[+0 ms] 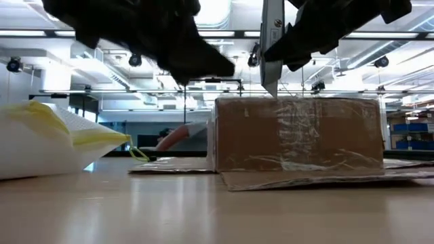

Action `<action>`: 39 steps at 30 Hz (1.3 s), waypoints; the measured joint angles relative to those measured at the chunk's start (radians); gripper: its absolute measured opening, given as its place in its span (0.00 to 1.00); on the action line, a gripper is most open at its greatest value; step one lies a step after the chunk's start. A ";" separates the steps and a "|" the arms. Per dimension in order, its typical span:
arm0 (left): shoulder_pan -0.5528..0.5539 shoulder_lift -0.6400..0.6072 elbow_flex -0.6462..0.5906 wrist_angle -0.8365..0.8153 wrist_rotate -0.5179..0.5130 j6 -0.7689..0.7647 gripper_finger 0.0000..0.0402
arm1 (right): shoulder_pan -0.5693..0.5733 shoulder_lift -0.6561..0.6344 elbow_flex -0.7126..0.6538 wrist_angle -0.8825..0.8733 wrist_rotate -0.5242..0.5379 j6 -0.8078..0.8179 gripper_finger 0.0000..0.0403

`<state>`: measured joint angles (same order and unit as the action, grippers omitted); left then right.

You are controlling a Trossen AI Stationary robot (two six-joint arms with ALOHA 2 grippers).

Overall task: Unpack boxes
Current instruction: Break down the brown box using the gray cutter

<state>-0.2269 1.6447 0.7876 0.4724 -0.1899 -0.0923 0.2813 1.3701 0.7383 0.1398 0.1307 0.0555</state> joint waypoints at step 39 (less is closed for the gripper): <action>0.021 0.143 0.006 0.029 -0.002 -0.056 0.30 | 0.021 0.000 -0.026 0.043 -0.002 -0.040 0.14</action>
<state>-0.2058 1.7878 0.7933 0.5014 -0.1917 -0.1478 0.3027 1.3705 0.7124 0.1831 0.1285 0.0153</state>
